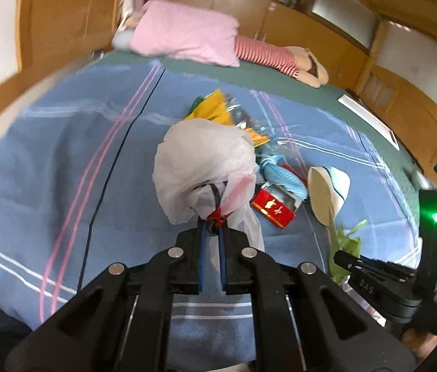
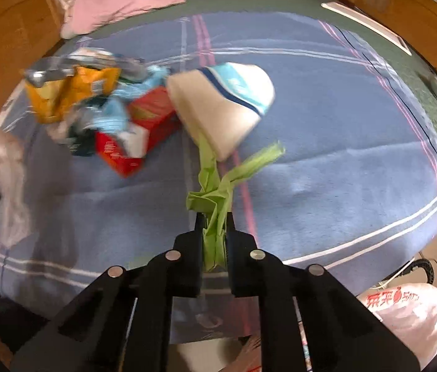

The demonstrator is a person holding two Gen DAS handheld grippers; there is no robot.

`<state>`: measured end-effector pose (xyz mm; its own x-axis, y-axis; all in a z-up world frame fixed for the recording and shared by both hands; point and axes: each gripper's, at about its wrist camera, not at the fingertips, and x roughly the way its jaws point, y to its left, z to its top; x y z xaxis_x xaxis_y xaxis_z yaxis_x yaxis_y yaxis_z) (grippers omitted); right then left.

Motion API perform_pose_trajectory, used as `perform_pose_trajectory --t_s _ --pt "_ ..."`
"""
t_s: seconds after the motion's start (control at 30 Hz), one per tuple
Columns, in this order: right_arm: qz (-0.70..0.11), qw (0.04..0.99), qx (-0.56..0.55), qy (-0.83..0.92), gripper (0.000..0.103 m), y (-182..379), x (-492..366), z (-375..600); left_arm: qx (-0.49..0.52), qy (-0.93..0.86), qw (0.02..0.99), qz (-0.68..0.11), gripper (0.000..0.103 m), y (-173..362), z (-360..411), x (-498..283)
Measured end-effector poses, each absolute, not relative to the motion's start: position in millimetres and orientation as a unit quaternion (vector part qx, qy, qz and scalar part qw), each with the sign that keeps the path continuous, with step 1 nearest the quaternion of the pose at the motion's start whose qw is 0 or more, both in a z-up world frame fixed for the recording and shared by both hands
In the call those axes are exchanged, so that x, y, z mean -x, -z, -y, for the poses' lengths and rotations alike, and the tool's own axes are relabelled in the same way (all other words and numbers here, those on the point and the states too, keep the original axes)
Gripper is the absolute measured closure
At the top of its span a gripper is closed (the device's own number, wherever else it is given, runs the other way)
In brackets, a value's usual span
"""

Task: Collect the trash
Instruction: 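Grasp the white plastic bag with the left tool while the right tool holds the green paper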

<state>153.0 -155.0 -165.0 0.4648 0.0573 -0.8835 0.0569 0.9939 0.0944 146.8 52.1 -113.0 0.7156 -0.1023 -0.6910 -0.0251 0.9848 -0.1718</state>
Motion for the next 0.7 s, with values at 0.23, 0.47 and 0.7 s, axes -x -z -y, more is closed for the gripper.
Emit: perform_pose_trajectory --t_s 0.23,0.47,0.7 --pt "-0.474 0.878 -0.063 -0.02 0.09 132.6 -131.1 151.4 0.065 0.035 0.929 -0.362 0.095 106.7 -43.9 -142.8" --pt "-0.458 0.887 -0.061 -0.023 0.09 118.0 -127.0 161.0 0.077 0.046 0.924 -0.371 0.095 111.1 -48.5 -143.1" --pt "-0.466 0.882 -0.069 -0.022 0.09 124.2 -121.4 160.1 0.091 0.053 0.918 -0.382 0.095 116.2 -51.1 -146.6"
